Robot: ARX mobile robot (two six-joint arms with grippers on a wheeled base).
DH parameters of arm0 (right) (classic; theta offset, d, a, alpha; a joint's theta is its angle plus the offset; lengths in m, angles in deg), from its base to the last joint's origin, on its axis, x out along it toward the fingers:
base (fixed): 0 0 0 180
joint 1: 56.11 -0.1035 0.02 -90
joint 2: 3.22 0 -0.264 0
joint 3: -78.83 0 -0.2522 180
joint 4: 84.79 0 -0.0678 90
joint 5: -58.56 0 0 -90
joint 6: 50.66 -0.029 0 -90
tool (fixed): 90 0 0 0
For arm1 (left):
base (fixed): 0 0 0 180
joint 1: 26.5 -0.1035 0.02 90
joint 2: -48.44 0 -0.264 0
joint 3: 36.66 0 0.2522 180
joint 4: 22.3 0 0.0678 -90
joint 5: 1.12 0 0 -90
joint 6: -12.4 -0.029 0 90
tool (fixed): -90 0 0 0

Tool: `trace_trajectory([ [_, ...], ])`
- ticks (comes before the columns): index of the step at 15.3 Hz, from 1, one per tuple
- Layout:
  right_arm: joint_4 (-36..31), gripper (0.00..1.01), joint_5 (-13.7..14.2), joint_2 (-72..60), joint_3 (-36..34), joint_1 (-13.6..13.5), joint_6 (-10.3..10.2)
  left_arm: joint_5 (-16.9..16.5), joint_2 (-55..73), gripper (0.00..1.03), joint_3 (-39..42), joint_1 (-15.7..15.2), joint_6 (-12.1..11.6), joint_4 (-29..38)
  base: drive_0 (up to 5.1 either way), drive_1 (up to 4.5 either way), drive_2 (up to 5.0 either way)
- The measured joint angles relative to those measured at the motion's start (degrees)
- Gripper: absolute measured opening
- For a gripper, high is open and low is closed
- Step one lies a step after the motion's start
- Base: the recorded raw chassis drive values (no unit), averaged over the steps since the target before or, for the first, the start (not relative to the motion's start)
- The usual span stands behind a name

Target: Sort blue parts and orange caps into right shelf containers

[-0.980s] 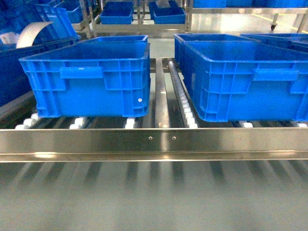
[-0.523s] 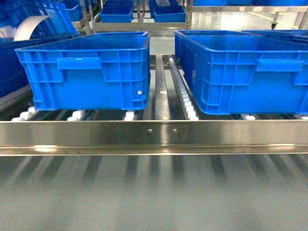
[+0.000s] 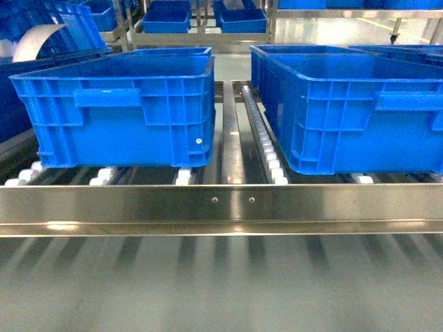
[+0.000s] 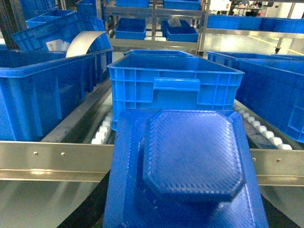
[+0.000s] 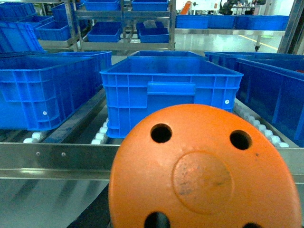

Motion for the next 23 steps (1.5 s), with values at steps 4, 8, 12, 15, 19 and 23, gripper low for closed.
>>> trace_trajectory([
  [4, -0.1, 0.43, 0.0, 0.0, 0.0, 0.0, 0.0, 0.0, 0.0, 0.41, 0.0, 0.0, 0.0, 0.0, 0.0, 0.0, 0.0],
  [8, 0.0, 0.43, 0.0, 0.0, 0.0, 0.0, 0.0, 0.0, 0.0, 0.41, 0.0, 0.0, 0.0, 0.0, 0.0, 0.0, 0.0],
  [12, -0.2, 0.43, 0.0, 0.0, 0.0, 0.0, 0.0, 0.1, 0.0, 0.41, 0.0, 0.0, 0.0, 0.0, 0.0, 0.0, 0.0],
  [15, 0.1, 0.43, 0.0, 0.0, 0.0, 0.0, 0.0, 0.0, 0.0, 0.41, 0.0, 0.0, 0.0, 0.0, 0.0, 0.0, 0.0],
  [19, 0.0, 0.43, 0.0, 0.0, 0.0, 0.0, 0.0, 0.0, 0.0, 0.41, 0.0, 0.0, 0.0, 0.0, 0.0, 0.0, 0.0],
  [23, 0.0, 0.43, 0.0, 0.0, 0.0, 0.0, 0.0, 0.0, 0.0, 0.41, 0.0, 0.0, 0.0, 0.0, 0.0, 0.0, 0.0],
])
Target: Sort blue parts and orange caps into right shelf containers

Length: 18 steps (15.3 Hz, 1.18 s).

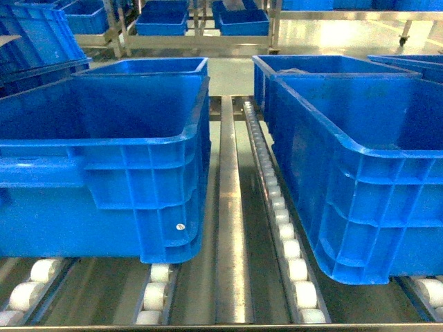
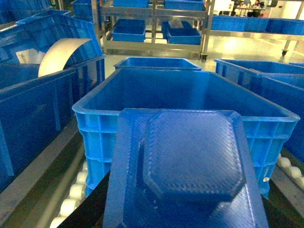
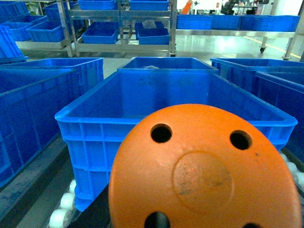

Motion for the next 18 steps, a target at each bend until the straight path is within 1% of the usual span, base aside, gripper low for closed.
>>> trace_trajectory([
  [18, 0.0, 0.43, 0.0, 0.0, 0.0, 0.0, 0.0, 0.0, 0.0, 0.41, 0.0, 0.0, 0.0, 0.0, 0.0, 0.0, 0.0],
])
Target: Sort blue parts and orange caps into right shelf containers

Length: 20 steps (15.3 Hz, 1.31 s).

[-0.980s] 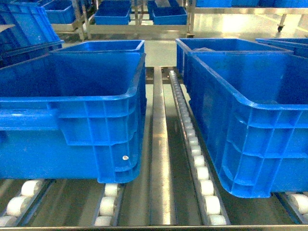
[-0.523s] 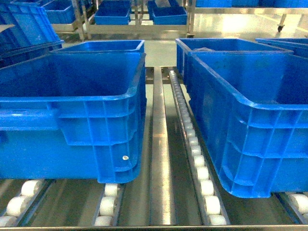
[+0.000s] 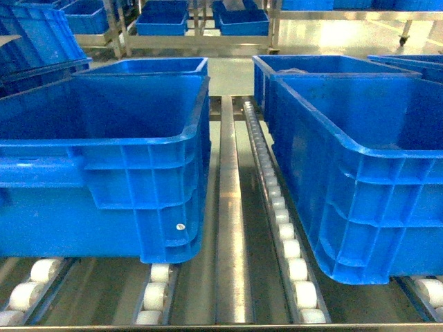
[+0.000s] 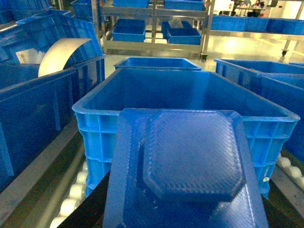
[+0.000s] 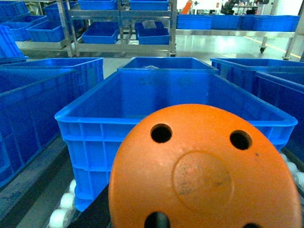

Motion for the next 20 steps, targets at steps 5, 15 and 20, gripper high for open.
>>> trace_trajectory([
  [5, 0.0, 0.43, 0.0, 0.0, 0.0, 0.0, 0.0, 0.0, 0.0, 0.41, 0.0, 0.0, 0.0, 0.0, 0.0, 0.0, 0.0],
  [15, -11.0, 0.43, 7.5, -5.0, 0.2, 2.8, 4.7, -6.1, 5.0, 0.41, 0.0, 0.7, 0.9, 11.0, 0.0, 0.0, 0.0],
  [20, -38.9, 0.43, -1.8, -55.5, 22.8, 6.6, 3.1, -2.1, 64.2, 0.41, -25.9, 1.7, -1.0, 45.7, 0.0, 0.0, 0.0],
])
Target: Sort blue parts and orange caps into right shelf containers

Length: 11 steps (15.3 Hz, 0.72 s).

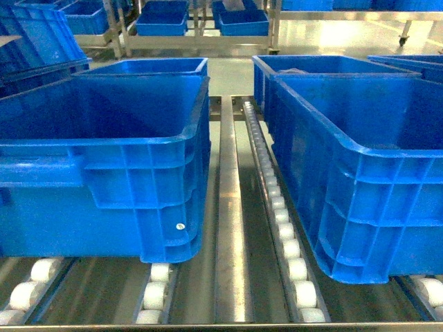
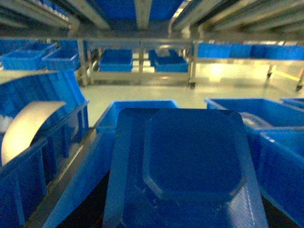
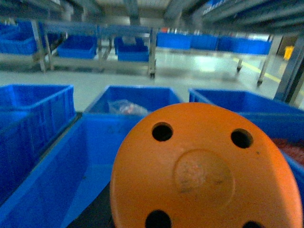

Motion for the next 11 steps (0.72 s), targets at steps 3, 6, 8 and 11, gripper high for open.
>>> trace_trajectory([
  [3, 2.8, 0.43, 2.9, -24.5, 13.3, -1.5, -0.8, 4.2, 26.4, 0.41, -15.5, 1.2, 0.0, -5.8, 0.0, 0.0, 0.0],
  [6, 1.1, 0.45, 5.0, -34.1, 20.6, -1.4, -0.8, 4.6, 31.7, 0.41, -21.5, 2.6, 0.0, -6.4, 0.0, 0.0, 0.0],
  [8, -0.3, 0.67, 5.0, -35.4, 19.3, -1.4, -1.1, 3.6, 30.5, 0.6, -21.5, 2.8, 0.0, -4.1, 0.0, 0.0, 0.0],
  [11, -2.3, 0.97, 6.2, -35.3, 18.8, -1.4, -0.3, 2.5, 30.5, 0.88, -19.5, 2.0, 0.0, -3.1, 0.0, 0.0, 0.0],
])
